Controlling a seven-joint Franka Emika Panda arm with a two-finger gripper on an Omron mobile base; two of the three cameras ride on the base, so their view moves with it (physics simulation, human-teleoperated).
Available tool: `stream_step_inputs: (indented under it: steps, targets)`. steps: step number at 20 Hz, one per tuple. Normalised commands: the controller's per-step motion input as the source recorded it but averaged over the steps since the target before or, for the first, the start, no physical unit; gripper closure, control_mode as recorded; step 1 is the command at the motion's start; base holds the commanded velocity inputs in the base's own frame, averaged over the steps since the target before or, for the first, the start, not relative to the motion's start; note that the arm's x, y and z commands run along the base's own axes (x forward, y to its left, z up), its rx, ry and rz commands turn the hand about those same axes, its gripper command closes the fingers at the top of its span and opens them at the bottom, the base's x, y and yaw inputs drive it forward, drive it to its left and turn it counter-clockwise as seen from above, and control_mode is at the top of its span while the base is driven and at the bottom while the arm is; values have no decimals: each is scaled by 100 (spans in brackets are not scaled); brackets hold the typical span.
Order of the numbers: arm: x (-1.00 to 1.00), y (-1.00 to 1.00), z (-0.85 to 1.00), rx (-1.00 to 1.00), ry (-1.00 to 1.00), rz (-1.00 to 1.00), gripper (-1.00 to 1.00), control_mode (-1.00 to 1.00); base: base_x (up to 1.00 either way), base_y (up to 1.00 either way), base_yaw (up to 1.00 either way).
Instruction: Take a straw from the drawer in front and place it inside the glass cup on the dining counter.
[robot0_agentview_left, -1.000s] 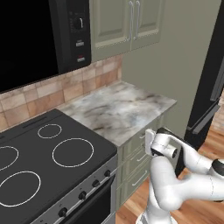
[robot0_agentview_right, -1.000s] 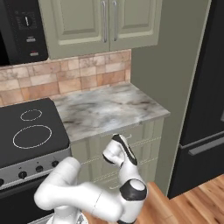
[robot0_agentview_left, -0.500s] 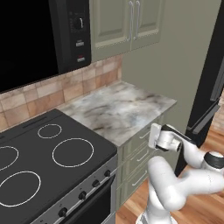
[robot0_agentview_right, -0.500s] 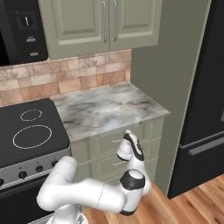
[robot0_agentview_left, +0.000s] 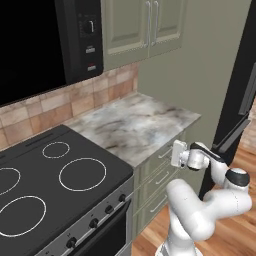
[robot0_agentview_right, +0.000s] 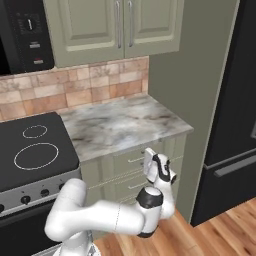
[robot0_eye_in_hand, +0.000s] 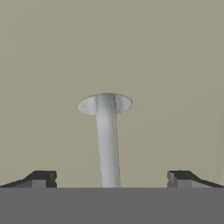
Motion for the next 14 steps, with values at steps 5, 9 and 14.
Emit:
stream_step_inputs:
  steps: [5, 9, 14]
  targets:
    - [40, 43, -29, 0, -9, -5, 100, -100, 0, 0, 0]
    - [40, 73, -28, 0, -1, -30, 100, -100, 0, 0, 0]
    - [16, 45, -34, 0, -3, -31, 100, -100, 0, 0, 0]
